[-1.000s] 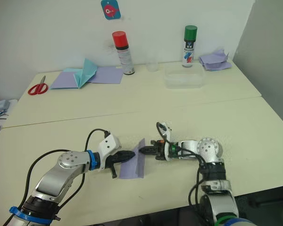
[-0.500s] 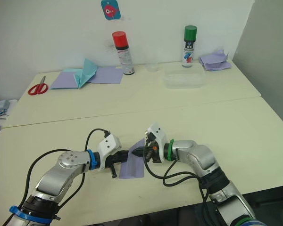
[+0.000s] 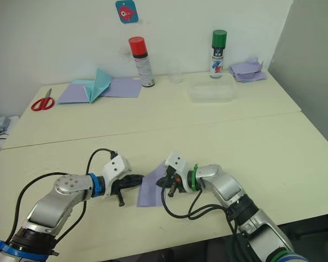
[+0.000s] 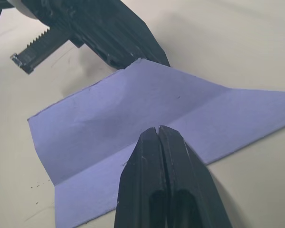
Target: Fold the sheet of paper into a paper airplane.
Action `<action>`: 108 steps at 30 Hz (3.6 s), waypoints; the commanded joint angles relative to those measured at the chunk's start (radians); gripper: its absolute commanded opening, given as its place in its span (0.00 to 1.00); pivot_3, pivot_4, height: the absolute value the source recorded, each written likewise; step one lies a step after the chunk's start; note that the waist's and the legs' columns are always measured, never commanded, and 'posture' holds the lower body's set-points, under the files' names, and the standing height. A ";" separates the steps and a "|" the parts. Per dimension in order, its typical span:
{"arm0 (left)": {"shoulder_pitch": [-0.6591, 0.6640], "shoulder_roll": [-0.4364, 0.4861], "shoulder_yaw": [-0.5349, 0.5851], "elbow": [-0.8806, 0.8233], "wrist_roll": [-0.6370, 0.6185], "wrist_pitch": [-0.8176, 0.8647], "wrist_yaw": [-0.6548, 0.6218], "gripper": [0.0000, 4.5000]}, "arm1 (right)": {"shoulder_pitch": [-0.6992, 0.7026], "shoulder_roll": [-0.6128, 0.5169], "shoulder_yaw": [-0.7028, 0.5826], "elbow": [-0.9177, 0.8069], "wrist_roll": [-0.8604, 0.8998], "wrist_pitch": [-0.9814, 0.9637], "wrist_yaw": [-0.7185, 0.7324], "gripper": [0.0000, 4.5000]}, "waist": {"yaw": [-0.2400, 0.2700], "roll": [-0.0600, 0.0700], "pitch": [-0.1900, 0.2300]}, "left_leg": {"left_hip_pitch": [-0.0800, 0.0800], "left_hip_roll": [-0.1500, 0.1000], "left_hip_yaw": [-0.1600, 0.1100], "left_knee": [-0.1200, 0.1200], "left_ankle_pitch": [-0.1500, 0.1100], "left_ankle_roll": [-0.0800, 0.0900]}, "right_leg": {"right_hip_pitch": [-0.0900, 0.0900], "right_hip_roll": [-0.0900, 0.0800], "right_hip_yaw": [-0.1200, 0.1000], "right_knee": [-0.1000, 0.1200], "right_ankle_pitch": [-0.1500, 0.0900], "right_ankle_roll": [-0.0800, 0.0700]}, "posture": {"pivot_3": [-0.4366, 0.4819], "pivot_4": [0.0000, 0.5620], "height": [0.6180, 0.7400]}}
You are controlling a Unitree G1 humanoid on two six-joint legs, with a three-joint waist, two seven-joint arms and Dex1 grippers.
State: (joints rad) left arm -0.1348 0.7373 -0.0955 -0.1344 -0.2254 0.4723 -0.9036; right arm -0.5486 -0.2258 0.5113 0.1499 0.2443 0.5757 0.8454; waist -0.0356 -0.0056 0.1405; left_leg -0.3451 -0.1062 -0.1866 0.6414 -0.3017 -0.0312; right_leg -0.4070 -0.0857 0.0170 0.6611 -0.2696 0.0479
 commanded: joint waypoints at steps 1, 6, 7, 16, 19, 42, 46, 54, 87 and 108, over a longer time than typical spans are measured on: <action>0.015 0.025 0.084 -0.013 -0.032 0.083 0.028 0.00 | -0.008 0.008 0.012 0.015 -0.034 0.007 0.007 0.01 | -0.001 0.000 0.000 | 0.000 0.000 0.000 0.000 0.000 0.000 | 0.000 0.000 0.000 0.000 0.000 0.000 | 0.48 0.27 1.00; 0.003 0.007 0.113 -0.123 -0.109 0.121 0.009 0.00 | -0.006 0.014 0.007 0.015 -0.045 0.013 0.029 0.01 | 0.003 -0.001 0.001 | -0.001 0.000 -0.001 0.000 0.000 -0.001 | -0.001 0.001 0.000 0.000 0.000 0.000 | 0.48 0.27 1.00; 0.000 0.003 0.106 -0.144 -0.117 0.130 0.007 0.00 | -0.005 0.015 0.006 0.015 -0.047 0.014 0.033 0.01 | 0.004 -0.001 0.001 | -0.001 0.000 -0.001 0.000 0.000 -0.001 | -0.001 0.001 0.000 0.000 0.000 0.000 | 0.48 0.27 1.00; 0.001 -0.026 -0.040 -0.127 -0.018 0.092 0.044 0.00 | -0.006 0.029 -0.012 0.023 -0.058 0.018 0.030 0.01 | 0.002 -0.001 0.001 | -0.001 0.000 0.000 0.000 -0.001 -0.003 | -0.002 0.001 0.000 0.000 0.000 0.000 | 0.48 0.27 1.00; 0.018 -0.036 -0.076 -0.099 0.010 0.067 0.055 0.00 | -0.004 0.024 -0.021 0.015 -0.056 0.025 0.030 0.01 | 0.005 -0.001 0.001 | -0.001 0.000 -0.001 0.000 -0.001 -0.003 | -0.002 0.001 0.000 0.000 0.000 0.000 | 0.48 0.27 1.00; 0.030 -0.014 -0.138 -0.017 0.081 -0.020 0.008 0.00 | 0.082 -0.046 -0.082 0.025 -0.093 -0.186 0.108 0.01 | 0.010 -0.001 0.001 | -0.001 -0.001 -0.001 0.002 -0.001 -0.003 | 0.001 0.000 0.000 0.000 0.000 0.000 | 0.48 0.27 1.00; 0.035 -0.008 -0.158 -0.017 0.105 -0.037 0.003 0.00 | 0.059 -0.006 -0.135 0.069 -0.070 -0.137 0.053 0.01 | 0.010 -0.001 0.000 | 0.000 -0.001 -0.001 0.002 -0.001 -0.003 | 0.002 0.000 0.000 0.000 0.000 0.000 | 0.48 0.27 1.00; 0.025 0.003 -0.168 0.010 0.132 -0.065 -0.016 0.00 | 0.011 0.041 -0.181 0.150 -0.082 -0.108 -0.032 0.01 | 0.009 -0.001 0.000 | 0.000 -0.001 -0.001 0.002 -0.001 -0.003 | 0.002 0.000 0.000 0.000 0.000 0.000 | 0.48 0.27 1.00; 0.003 -0.003 -0.163 0.046 0.138 -0.071 -0.037 0.00 | -0.032 0.088 -0.264 0.119 -0.020 -0.194 0.005 0.01 | 0.007 0.002 -0.001 | 0.001 -0.002 -0.001 0.002 -0.001 -0.003 | 0.001 0.000 0.000 0.001 0.000 0.000 | 0.48 0.27 1.00; 0.009 -0.001 -0.162 0.050 0.141 -0.068 -0.043 0.00 | 0.103 -0.093 0.011 -0.068 -0.113 -0.071 0.248 0.01 | 0.008 0.002 -0.003 | 0.001 -0.001 -0.001 0.002 -0.001 -0.002 | 0.002 0.000 0.000 0.000 0.000 0.000 | 0.48 0.27 1.00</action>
State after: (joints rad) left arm -0.1664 0.7219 -0.2122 -0.1490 -0.1322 0.3660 -0.9471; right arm -0.4701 -0.3076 0.4720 0.1000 0.1242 0.4625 1.0511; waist -0.0275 -0.0033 0.1374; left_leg -0.3441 -0.1075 -0.1876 0.6431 -0.3030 -0.0334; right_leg -0.4048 -0.0858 0.0170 0.6614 -0.2696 0.0478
